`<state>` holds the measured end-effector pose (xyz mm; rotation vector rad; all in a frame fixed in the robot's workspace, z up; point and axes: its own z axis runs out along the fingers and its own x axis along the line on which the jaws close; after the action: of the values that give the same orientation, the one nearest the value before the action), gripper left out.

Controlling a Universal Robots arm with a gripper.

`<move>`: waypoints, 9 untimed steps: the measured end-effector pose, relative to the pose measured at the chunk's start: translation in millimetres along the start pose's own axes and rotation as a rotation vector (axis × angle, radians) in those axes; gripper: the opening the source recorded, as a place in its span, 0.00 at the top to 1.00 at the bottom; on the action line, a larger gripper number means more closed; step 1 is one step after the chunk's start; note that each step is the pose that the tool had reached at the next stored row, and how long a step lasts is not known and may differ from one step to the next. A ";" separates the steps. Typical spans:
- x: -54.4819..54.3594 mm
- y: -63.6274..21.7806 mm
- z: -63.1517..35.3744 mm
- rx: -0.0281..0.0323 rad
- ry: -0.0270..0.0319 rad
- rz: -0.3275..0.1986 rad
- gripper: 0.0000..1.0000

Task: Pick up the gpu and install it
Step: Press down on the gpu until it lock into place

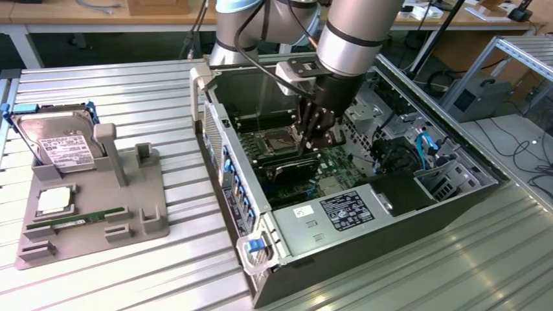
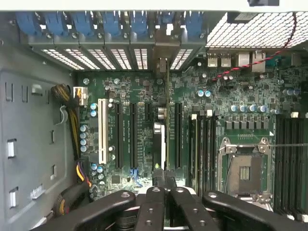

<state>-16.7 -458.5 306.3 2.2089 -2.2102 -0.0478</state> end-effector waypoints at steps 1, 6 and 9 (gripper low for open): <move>0.0 -0.9 -1.3 0.0001 -0.0004 0.000 0.89; -0.1 -10.4 -9.5 -0.0004 -0.0049 0.000 0.89; -0.1 -13.2 -9.8 -0.0011 -0.0053 0.000 0.89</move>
<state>-3.2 -458.5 315.7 2.2112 -2.2120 -0.0548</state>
